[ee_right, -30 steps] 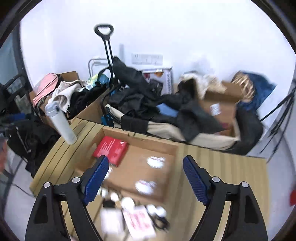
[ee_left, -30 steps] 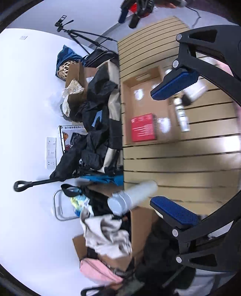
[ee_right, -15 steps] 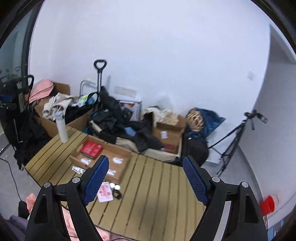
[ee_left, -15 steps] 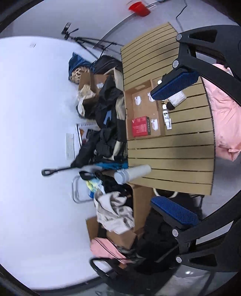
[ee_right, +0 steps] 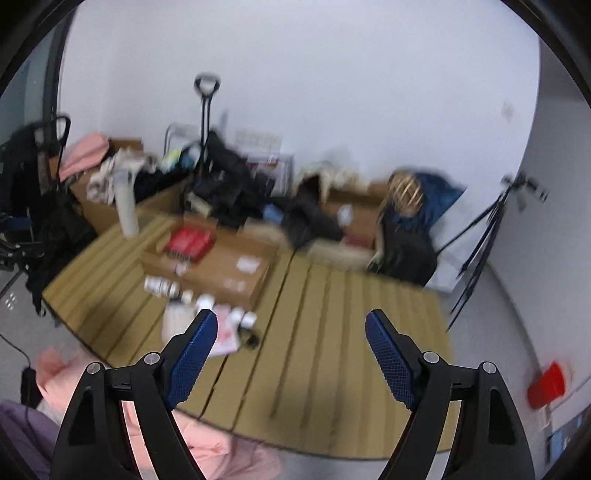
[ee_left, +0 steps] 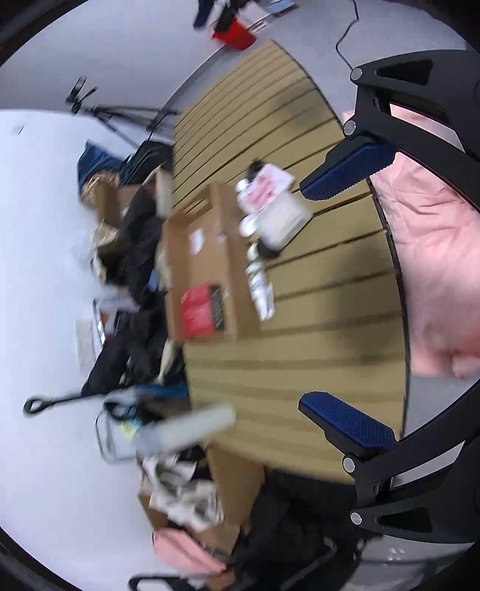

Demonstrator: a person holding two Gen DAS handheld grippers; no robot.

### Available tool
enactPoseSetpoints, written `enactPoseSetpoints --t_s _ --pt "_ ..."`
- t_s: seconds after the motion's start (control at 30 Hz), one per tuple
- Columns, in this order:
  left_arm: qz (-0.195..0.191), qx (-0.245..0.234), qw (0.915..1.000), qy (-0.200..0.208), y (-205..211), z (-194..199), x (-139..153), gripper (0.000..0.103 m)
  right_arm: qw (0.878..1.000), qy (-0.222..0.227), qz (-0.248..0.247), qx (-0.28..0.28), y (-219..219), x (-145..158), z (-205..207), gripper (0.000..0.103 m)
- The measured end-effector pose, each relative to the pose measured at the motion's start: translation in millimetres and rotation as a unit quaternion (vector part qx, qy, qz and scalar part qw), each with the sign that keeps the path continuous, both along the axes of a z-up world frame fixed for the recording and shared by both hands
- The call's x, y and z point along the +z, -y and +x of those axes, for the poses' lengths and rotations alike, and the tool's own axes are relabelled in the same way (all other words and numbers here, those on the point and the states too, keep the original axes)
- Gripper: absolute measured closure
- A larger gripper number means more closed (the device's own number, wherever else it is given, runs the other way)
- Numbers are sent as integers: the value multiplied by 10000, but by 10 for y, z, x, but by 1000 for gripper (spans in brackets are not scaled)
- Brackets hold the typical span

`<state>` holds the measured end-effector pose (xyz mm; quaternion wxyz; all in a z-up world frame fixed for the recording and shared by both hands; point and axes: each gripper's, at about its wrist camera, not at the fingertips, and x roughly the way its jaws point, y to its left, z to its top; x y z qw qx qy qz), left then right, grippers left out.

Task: Organize objects
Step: 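Open the right tool and withdraw it from the tray, then grasp the white plastic container with the right tool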

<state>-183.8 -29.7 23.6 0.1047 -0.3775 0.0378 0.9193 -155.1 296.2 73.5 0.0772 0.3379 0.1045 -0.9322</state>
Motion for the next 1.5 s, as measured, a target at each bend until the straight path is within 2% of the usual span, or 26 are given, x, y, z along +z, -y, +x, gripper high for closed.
enactPoseSetpoints --t_s 0.03,0.13,0.2,0.27,0.3,0.37,0.4,0.47,0.5,0.53,0.6,0.67,0.77,0.83,0.87,0.93,1.0,1.1,1.2,1.33,1.4,1.43,1.5 --pt "72 -111 9999 -78 -95 -10 -253 0 9998 83 -140 70 65 -212 -26 17" --pt "69 -416 9991 4 -356 -160 -679 0 9954 358 -847 265 300 -947 -215 17" --pt "93 -853 9961 186 -546 -376 -852 0 9914 596 -1130 283 434 -1242 -374 19" --pt "445 -1126 9922 298 -623 -670 -965 1 9900 738 -1188 177 609 -1494 -558 19" --pt "576 -1113 9916 327 -631 -799 -1005 2 9895 748 -1223 164 656 -1547 -629 19" --pt "941 -1166 9878 426 -644 -1085 -1095 11 9871 853 -1342 169 780 -1692 -797 19" --pt "1118 -1212 9847 558 -661 -1242 -1156 13 9855 973 -1381 167 857 -1778 -898 19" --pt "1256 -1291 9792 934 -722 -1519 -1303 40 9822 1178 -1434 292 985 -1918 -1027 19" --pt "1234 -1327 9768 1139 -764 -1626 -1386 46 9814 1251 -1423 324 1041 -1976 -1079 19" --pt "1222 -1409 9738 1299 -804 -1704 -1458 57 9806 1284 -1440 343 1076 -2021 -1111 19" --pt "1418 -1557 9670 1434 -794 -1709 -1514 61 9757 1335 -1686 430 1117 -2092 -1180 20" --pt "1583 -1598 9624 1519 -752 -1657 -1544 64 9733 1334 -1824 412 1122 -2117 -1228 32" --pt "1756 -1440 9601 1633 -635 -1498 -1502 76 9683 1535 -1932 387 1078 -2170 -1292 45" --pt "1985 -1419 9551 1678 -541 -1283 -1462 77 9603 1668 -2198 400 1012 -2168 -1267 52" --pt "2086 -1402 9510 1802 -510 -1134 -1462 80 9594 1676 -2228 417 1007 -2161 -1249 57" --pt "2122 -1391 9469 1973 -495 -843 -1455 80 9616 1667 -2144 408 1001 -2142 -1149 58" --pt "2076 -1157 9514 1958 -463 -557 -1463 80 9665 1563 -2020 251 964 -2084 -1005 58" --pt "2152 -1036 9528 1876 -398 -311 -1437 79 9690 1435 -2010 60 863 -1962 -779 58" --pt "2098 -1103 9551 1779 -426 -253 -1386 78 9680 1390 -2089 -1 776 -1893 -574 58" --pt "1931 -1141 9553 1924 -528 -279 -1423 75 9623 1660 -2155 37 830 -2001 -480 58" --pt "1944 -1158 9547 1934 -555 -256 -1449 70 9613 1691 -2174 71 861 -2041 -481 58" --pt "1961 -1148 9546 1927 -567 -247 -1473 62 9605 1689 -2210 97 879 -2055 -499 58" --pt "1846 -1049 9569 1982 -605 -251 -1545 60 9558 1758 -2352 100 891 -2104 -558 58"
